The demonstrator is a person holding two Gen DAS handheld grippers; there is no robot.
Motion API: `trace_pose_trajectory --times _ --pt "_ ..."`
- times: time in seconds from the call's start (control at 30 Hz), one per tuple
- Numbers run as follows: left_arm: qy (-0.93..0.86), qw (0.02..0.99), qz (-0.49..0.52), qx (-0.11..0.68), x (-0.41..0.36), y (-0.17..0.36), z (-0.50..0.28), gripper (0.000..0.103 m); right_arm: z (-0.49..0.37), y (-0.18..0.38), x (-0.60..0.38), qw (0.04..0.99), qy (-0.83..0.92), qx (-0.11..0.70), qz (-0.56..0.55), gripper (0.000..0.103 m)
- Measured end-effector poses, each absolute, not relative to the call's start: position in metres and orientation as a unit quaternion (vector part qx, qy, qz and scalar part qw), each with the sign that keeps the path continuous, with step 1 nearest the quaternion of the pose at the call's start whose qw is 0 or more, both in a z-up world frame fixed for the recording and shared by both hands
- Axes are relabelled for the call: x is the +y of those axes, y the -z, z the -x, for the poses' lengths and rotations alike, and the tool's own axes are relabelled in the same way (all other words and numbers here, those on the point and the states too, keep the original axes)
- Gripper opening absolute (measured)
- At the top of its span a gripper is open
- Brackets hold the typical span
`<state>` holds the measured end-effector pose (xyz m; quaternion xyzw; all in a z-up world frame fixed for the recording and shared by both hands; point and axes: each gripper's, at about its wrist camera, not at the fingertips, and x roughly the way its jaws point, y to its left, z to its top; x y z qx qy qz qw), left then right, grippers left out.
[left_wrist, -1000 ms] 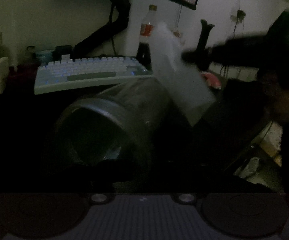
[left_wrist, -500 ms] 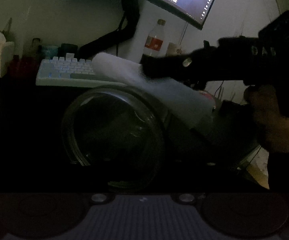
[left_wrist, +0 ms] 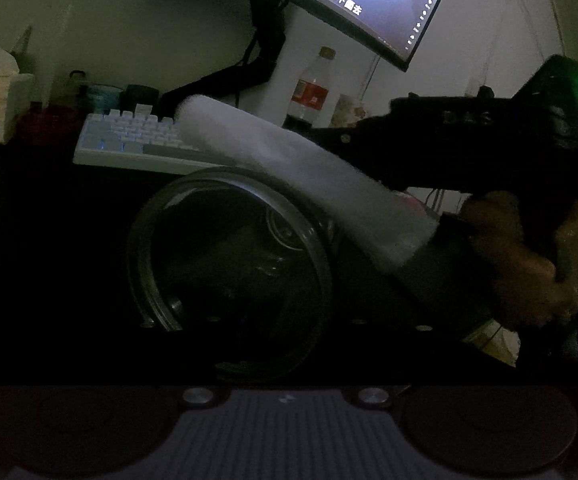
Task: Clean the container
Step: 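Lift the jar with the left gripper while the right gripper pushes the towel inside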
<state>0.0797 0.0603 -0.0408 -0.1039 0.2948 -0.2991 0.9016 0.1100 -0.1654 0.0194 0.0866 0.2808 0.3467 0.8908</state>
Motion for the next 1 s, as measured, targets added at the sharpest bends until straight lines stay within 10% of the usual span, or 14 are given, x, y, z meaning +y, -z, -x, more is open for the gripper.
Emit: trace_pose_trajectory --times 0.17,1.0 --pt "0.298 0.902 0.108 0.294 0.061 0.041 -0.079 0.032 -0.095 -0.023 -0.157 0.891 -0.363 0.272 -0.033 0.010" --pt "0.298 0.890 0.164 0.304 0.066 0.045 -0.095 0.033 -0.105 -0.024 -0.146 0.894 -0.352 0.277 -0.011 0.008"
